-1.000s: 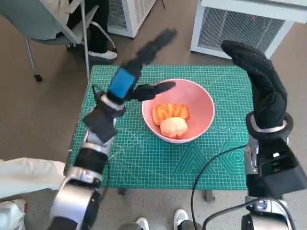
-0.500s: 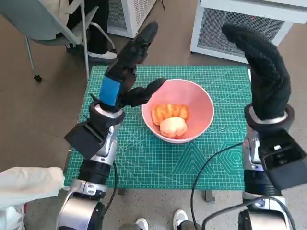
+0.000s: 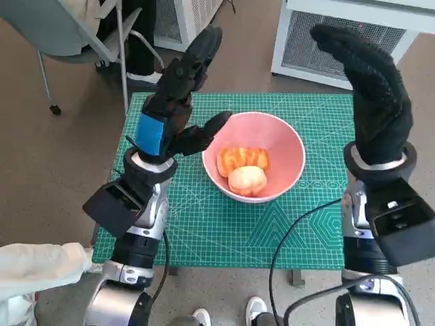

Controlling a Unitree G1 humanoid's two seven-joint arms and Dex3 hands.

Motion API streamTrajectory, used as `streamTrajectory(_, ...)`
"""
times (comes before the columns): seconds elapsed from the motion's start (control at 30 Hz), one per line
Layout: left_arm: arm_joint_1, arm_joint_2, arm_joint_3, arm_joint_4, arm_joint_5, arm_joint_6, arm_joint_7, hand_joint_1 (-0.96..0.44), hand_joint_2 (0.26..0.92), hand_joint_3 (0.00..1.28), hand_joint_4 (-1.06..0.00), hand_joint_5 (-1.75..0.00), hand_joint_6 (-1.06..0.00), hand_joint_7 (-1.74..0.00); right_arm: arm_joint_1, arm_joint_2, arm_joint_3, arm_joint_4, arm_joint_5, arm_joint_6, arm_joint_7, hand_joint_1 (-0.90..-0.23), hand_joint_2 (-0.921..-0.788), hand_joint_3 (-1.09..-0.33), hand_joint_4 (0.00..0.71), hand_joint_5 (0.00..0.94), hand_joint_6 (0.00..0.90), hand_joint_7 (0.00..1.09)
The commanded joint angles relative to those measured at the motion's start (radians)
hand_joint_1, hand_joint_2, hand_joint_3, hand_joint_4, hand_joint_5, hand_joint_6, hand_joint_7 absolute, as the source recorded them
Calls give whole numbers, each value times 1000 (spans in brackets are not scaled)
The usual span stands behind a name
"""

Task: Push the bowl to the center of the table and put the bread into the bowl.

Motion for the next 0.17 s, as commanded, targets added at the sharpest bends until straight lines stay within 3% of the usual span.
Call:
streamTrajectory(0.03,13,-8,7,-21,-11,-14,-1,-431,921,354,-299,-24,-372,-46,-9,3,2,19,11,12,11,-577,-921,-771,244,4,145,363)
streamTrajectory(0.17,18,-8,8,-27,-13,-18,-4,-429,921,355,-310,-25,-381,-51,-17,4,3,25,17,18,13,-577,-921,-758,249,5,154,361)
